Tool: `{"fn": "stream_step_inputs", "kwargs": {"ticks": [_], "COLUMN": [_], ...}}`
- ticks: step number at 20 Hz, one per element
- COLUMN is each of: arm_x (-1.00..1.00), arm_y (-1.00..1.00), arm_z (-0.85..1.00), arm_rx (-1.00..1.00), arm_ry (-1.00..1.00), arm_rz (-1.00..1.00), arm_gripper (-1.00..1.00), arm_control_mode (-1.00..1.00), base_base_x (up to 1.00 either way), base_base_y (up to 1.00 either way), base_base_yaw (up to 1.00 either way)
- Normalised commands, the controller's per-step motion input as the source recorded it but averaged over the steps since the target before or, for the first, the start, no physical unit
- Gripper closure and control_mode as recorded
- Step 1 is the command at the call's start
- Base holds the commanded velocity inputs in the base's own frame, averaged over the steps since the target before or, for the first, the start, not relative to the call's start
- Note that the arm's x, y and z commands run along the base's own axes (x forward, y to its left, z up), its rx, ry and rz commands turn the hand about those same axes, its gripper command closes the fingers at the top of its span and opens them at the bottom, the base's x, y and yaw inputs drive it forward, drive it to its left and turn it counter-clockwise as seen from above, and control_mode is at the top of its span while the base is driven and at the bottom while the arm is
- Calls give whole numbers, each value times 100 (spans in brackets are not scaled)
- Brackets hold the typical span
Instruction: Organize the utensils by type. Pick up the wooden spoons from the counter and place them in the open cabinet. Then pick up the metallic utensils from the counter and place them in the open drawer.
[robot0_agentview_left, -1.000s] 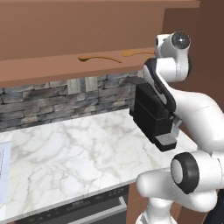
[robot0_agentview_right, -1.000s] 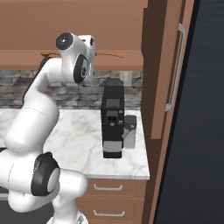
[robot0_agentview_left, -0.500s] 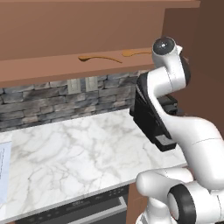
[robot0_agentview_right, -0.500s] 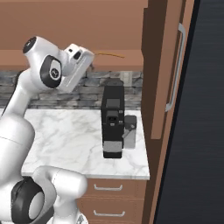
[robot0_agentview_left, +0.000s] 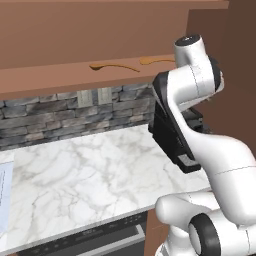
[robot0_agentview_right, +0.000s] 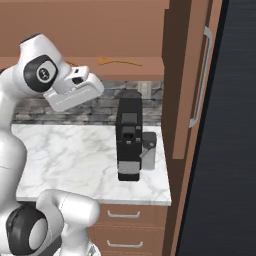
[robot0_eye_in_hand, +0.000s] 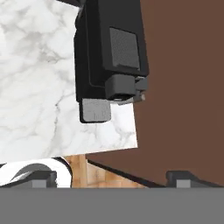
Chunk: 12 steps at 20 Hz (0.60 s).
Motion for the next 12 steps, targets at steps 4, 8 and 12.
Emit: {"fn": "stream_step_inputs", "kwargs": {"ticks": [4, 8, 12], "arm_x": [-71, -54, -23], "arm_y": [28, 32, 11], "arm_z": [-48, -50, -52], "arm_rx": [25, 11, 15], "arm_ry": [0, 0, 0], "arm_rz": [-42, -32, -21], "arm_gripper": [-100, -100, -100], "arm_control_mode": [-100, -100, -100], "base_base_x": [0, 0, 0], "base_base_y": [0, 0, 0], "base_base_yaw": [0, 0, 0]}}
